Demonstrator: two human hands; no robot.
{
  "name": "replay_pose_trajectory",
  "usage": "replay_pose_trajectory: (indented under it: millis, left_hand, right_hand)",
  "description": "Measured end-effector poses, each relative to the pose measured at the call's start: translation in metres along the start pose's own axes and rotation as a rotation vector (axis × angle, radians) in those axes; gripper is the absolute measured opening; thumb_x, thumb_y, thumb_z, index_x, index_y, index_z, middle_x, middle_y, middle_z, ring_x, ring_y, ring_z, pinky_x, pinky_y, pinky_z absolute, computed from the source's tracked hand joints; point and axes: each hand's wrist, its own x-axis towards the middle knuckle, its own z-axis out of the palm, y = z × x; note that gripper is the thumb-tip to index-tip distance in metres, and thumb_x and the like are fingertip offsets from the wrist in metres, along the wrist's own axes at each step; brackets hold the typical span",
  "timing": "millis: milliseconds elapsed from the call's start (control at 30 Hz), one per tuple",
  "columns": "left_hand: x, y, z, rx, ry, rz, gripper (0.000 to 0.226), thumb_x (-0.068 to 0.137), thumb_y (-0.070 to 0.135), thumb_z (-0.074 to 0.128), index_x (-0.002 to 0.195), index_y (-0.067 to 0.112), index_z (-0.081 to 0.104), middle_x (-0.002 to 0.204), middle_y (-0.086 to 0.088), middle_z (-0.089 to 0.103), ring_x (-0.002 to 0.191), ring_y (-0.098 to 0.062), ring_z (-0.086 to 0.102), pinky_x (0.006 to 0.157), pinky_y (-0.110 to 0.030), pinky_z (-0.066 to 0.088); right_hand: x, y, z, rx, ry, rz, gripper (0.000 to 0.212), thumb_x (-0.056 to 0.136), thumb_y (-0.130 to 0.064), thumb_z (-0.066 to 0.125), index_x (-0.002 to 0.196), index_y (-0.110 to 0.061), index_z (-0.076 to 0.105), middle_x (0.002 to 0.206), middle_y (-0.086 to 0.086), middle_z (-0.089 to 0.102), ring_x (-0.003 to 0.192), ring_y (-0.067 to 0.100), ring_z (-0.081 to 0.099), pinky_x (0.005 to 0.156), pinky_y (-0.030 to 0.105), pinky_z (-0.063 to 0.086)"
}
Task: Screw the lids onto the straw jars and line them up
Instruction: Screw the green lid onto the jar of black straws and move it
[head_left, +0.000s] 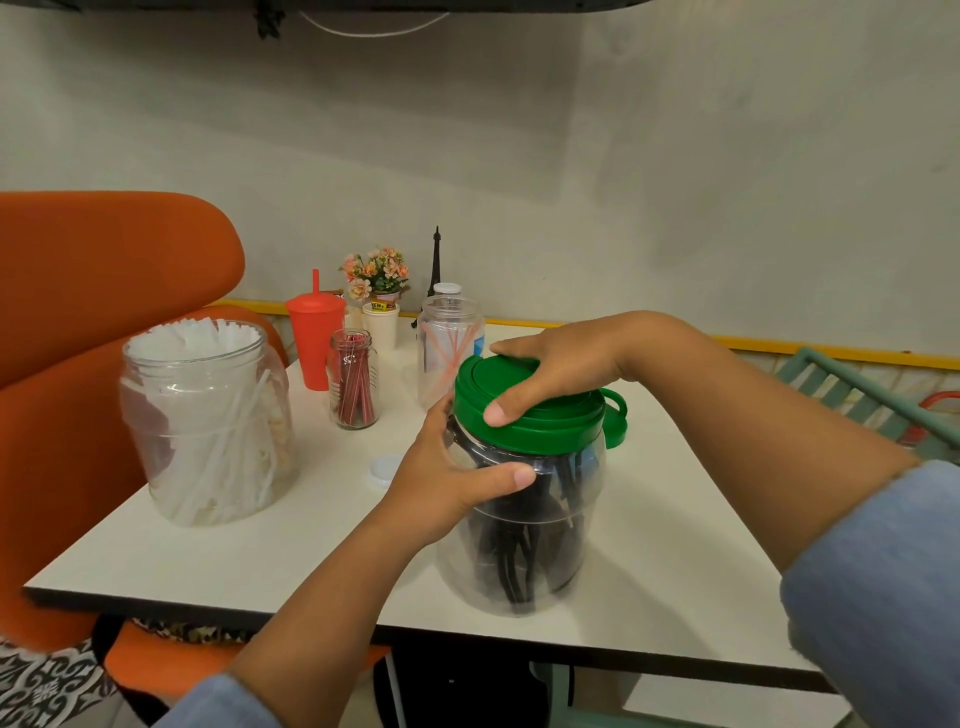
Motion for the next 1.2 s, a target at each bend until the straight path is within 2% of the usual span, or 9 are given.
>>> replay_pose_trajectory:
  millis: [100,200,300,400,533,767,933,1067,1200]
  left_hand:
    - [0.001,0.0,0.0,0.006,0.008,-0.003,0.091,0.05,0.037,0.078,0.126,0.041,0.028,0.114,0.027,0.045,0.113,-0.003,0.044,0.071,0.001,0.038]
    - [0.001,-0.003,0.0,0.002,0.009,0.003,0.098,0.041,0.044,0.081,0.125,0.041,0.031,0.117,0.025,0.048,0.111,0.003,0.048,0.072,0.0,0.042]
    - [0.001,-0.003,0.001,-0.003,0.012,0.008,0.098,0.04,0.042,0.081,0.125,0.04,0.033,0.115,0.028,0.048,0.108,0.008,0.047,0.072,0.0,0.043]
    - [0.002,-0.002,0.0,0.0,0.005,0.012,0.098,0.042,0.041,0.081,0.127,0.038,0.032,0.116,0.025,0.048,0.106,0.011,0.045,0.07,0.002,0.041]
    - [0.002,-0.002,0.0,0.001,0.005,-0.006,0.106,0.035,0.051,0.076,0.131,0.037,0.032,0.121,0.021,0.048,0.112,0.0,0.046,0.08,-0.007,0.038]
    - [0.0,-0.002,0.0,-0.001,-0.002,-0.017,0.102,0.042,0.044,0.08,0.131,0.038,0.031,0.122,0.02,0.048,0.117,-0.004,0.044,0.073,-0.003,0.039]
    - [0.002,-0.003,0.0,-0.004,0.005,-0.003,0.099,0.04,0.042,0.081,0.126,0.038,0.033,0.121,0.02,0.049,0.114,-0.002,0.047,0.074,0.001,0.041]
    - [0.002,-0.004,0.0,0.006,0.004,-0.014,0.108,0.034,0.051,0.076,0.131,0.035,0.032,0.133,0.01,0.047,0.122,-0.01,0.044,0.084,-0.009,0.038]
    - [0.0,-0.001,0.0,0.013,-0.003,-0.011,0.107,0.04,0.046,0.08,0.133,0.035,0.03,0.129,0.013,0.045,0.119,-0.008,0.042,0.078,-0.006,0.036]
  right_hand:
    - [-0.001,-0.002,0.0,-0.044,0.023,0.032,0.092,0.073,-0.068,0.05,0.147,-0.032,0.009,0.155,-0.003,0.02,0.14,0.022,0.026,0.11,0.034,0.025]
    - [0.0,-0.001,-0.002,0.025,-0.015,0.003,0.097,0.069,-0.063,0.062,0.146,-0.037,0.008,0.155,-0.004,0.021,0.139,0.023,0.028,0.113,0.038,0.027]
    - [-0.001,0.0,-0.001,0.004,-0.091,-0.046,0.107,0.06,-0.048,0.075,0.144,-0.043,0.008,0.151,-0.006,0.024,0.132,0.021,0.033,0.103,0.035,0.038]
    - [-0.001,-0.001,-0.001,-0.03,-0.082,-0.068,0.107,0.054,-0.045,0.071,0.142,-0.048,0.009,0.148,-0.007,0.025,0.13,0.02,0.034,0.097,0.033,0.042]
    - [-0.001,-0.005,-0.003,-0.008,-0.104,-0.033,0.105,0.053,-0.052,0.071,0.14,-0.051,0.013,0.146,-0.005,0.027,0.128,0.024,0.038,0.1,0.042,0.044]
    - [-0.001,-0.009,-0.003,-0.08,-0.041,0.105,0.091,0.074,-0.065,0.054,0.146,-0.037,0.007,0.153,0.001,0.023,0.135,0.027,0.033,0.086,0.032,0.035]
    - [-0.002,-0.011,-0.006,-0.059,-0.093,0.063,0.112,0.056,-0.069,0.067,0.144,-0.042,0.003,0.156,-0.003,0.013,0.14,0.027,0.024,0.111,0.043,0.028]
    - [0.0,-0.009,-0.002,-0.096,-0.075,0.01,0.103,0.065,-0.053,0.073,0.143,-0.045,0.006,0.153,-0.004,0.019,0.135,0.026,0.03,0.106,0.043,0.038]
    - [0.001,-0.013,-0.002,-0.1,-0.037,0.06,0.097,0.069,-0.064,0.061,0.146,-0.038,0.007,0.152,0.0,0.024,0.133,0.027,0.034,0.107,0.041,0.036]
